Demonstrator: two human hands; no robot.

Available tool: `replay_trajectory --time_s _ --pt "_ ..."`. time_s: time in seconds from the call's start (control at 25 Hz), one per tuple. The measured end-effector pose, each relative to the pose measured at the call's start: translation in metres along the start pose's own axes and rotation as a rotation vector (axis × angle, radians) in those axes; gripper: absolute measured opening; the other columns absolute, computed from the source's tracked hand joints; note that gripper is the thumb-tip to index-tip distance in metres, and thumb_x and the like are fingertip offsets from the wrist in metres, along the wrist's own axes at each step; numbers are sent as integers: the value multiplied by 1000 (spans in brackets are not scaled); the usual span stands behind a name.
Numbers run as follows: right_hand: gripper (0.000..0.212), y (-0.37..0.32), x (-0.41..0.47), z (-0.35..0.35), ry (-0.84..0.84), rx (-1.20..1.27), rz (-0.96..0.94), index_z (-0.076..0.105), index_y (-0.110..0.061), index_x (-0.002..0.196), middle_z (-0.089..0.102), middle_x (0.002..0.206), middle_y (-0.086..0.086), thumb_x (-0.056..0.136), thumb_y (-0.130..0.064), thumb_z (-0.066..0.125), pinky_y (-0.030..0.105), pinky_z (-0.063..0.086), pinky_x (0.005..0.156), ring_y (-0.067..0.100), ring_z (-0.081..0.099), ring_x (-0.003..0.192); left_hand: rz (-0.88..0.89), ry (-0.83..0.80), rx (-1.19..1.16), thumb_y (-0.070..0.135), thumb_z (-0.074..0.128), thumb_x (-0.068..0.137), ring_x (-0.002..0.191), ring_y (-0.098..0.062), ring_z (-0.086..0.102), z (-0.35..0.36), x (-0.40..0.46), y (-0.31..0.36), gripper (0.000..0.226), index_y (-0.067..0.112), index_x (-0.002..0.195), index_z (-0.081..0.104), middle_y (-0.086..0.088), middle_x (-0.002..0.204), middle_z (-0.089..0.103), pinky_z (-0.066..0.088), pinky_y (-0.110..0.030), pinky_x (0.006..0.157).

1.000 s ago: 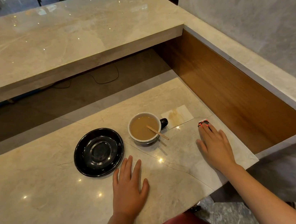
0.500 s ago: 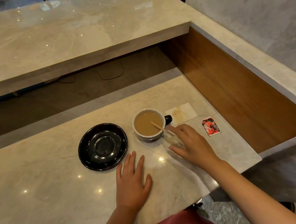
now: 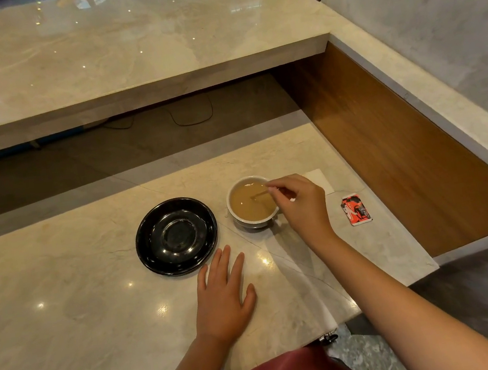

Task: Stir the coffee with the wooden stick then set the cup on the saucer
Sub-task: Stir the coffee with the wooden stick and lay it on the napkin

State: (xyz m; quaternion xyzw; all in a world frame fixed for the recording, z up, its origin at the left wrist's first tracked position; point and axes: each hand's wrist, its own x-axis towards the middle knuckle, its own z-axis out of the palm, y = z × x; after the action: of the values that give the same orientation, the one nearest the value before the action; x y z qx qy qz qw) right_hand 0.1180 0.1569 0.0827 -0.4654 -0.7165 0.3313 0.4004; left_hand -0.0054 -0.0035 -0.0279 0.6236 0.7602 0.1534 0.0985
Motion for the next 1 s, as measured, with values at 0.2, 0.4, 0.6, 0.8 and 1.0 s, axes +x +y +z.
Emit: replay_trajectory --time_s 0.2,0.4,0.6,0.8,1.0 --pt "16 4 7 3 -90 29 49 71 -4 97 73 97 14 83 -4 65 31 54 82 21 66 90 4 4 -1 47 32 89 140 -13 0 -1 0 1 58 24 142 31 -8 154 23 0 -40 112" --pt "9 14 16 -16 -48 -152 -140 70 -3 86 74 83 14 82 1 63 38 57 71 25 67 74 3 -6 6 48 31 89 140 -13 -2 0 0 0 58 25 143 30 -6 154 21 2 -41 113" --pt "8 19 10 -32 -157 -188 -127 69 -6 83 74 78 9 82 -1 63 29 57 69 19 67 71 -8 -14 11 48 31 89 139 -12 -4 0 1 0 58 26 142 30 -5 155 20 3 -43 112" --pt "12 7 -2 -6 -166 -6 -56 72 -7 89 72 82 2 82 -1 64 12 51 73 14 66 77 -8 -13 2 49 30 89 140 -14 1 -1 1 1 58 25 142 31 -6 154 22 6 -44 112" --pt "14 4 13 6 -111 -170 -230 69 -4 97 74 90 15 85 -4 61 29 53 72 25 68 80 -4 -14 4 48 31 89 140 -15 2 -2 1 1 59 25 142 31 -7 154 22 4 -43 113"
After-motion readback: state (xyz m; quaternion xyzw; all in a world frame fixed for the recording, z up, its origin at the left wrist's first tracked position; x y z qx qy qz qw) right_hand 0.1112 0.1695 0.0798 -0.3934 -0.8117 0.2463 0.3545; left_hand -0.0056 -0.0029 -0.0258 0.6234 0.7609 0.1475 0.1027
